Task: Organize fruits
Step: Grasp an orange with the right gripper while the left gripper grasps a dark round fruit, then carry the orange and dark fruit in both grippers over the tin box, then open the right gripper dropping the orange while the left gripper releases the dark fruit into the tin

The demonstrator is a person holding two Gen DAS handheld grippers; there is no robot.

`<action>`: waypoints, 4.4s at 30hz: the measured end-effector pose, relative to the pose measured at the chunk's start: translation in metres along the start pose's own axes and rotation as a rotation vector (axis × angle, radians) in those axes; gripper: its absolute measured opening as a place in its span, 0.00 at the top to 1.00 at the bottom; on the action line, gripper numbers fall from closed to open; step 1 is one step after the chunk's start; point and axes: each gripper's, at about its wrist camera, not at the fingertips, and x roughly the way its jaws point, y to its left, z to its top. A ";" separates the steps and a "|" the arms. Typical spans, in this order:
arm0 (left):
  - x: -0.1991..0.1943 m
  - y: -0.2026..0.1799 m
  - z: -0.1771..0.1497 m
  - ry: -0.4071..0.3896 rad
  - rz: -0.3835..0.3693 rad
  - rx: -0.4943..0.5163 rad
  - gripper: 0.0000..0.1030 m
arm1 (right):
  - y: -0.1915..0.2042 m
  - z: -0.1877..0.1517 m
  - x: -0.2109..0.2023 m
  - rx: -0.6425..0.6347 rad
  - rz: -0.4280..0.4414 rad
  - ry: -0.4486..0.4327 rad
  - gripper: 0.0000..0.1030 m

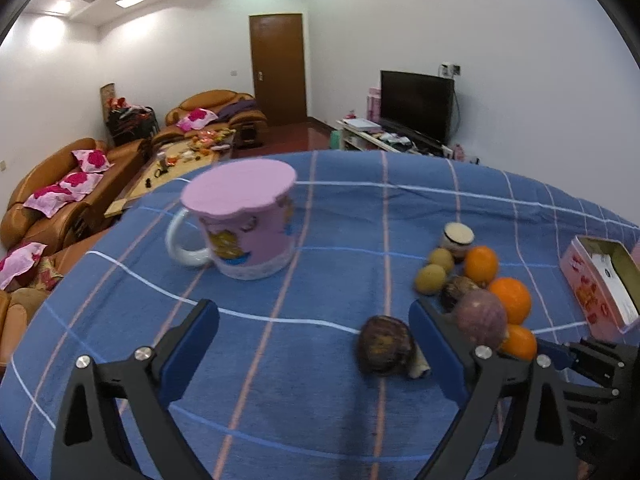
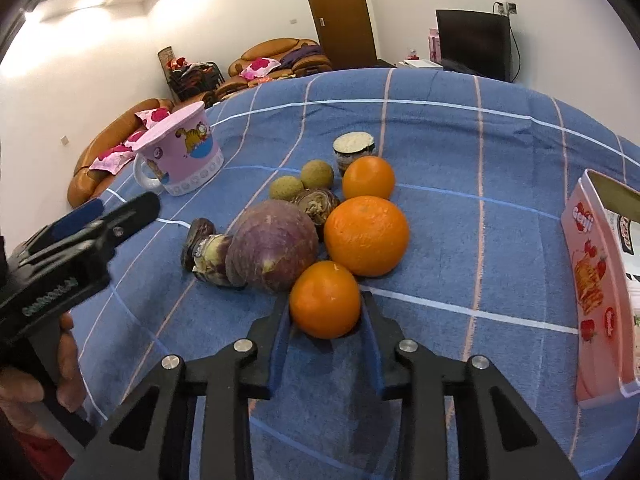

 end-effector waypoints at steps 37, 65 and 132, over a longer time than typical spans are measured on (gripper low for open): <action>0.029 -0.003 -0.020 0.202 -0.143 -0.067 0.63 | -0.030 -0.017 -0.051 0.041 -0.057 -0.142 0.66; -0.048 -0.058 -0.015 -0.201 -0.172 -0.037 0.63 | -0.072 -0.025 -0.121 -0.024 -0.249 -0.389 0.66; -0.021 -0.314 -0.015 -0.006 -0.317 0.276 0.63 | -0.250 -0.043 -0.150 0.196 -0.335 -0.277 0.50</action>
